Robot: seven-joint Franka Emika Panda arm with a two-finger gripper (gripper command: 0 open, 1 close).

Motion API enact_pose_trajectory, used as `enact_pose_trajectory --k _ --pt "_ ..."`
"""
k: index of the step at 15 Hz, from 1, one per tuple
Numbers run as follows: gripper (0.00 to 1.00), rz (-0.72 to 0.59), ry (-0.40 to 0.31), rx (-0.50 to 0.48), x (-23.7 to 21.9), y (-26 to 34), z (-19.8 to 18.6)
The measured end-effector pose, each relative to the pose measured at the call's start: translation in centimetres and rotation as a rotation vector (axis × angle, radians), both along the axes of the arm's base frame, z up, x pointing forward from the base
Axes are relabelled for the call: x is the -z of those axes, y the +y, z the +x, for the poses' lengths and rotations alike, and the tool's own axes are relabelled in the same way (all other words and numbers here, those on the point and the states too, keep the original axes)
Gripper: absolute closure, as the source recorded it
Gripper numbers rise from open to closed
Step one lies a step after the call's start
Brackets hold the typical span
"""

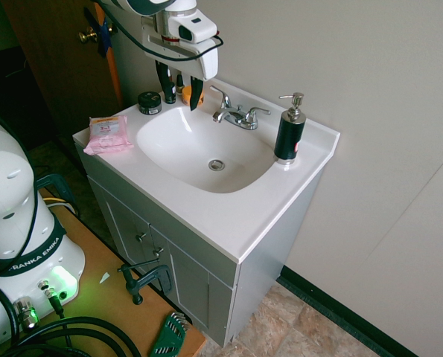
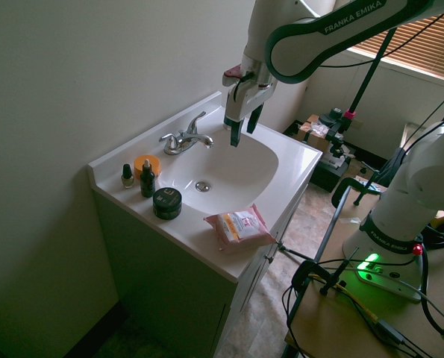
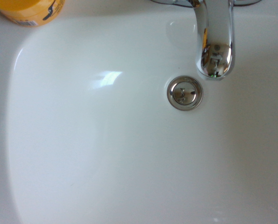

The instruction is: Sanitize yourself

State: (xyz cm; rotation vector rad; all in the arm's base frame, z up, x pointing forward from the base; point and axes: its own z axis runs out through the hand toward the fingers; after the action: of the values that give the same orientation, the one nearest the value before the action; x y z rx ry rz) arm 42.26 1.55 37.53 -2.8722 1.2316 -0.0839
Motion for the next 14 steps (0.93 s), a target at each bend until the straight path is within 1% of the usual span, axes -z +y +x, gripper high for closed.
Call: enact_pose_trajectory --k 3,5,8,10,11,14 --pt "0.00 0.014 0.012 0.012 0.2 0.1 -0.1" --pt "0.00 0.014 0.005 0.010 -0.1 0.1 0.2" --pt "0.00 0.012 -0.046 0.021 -2.5 -0.6 2.5" --pt "0.00 0.003 -0.076 0.044 -4.5 -2.2 4.5" --pt "1.00 -0.002 -0.091 0.062 -5.4 -3.4 5.5" --pt "1.00 -0.003 -0.130 0.133 -8.1 -7.7 9.3"
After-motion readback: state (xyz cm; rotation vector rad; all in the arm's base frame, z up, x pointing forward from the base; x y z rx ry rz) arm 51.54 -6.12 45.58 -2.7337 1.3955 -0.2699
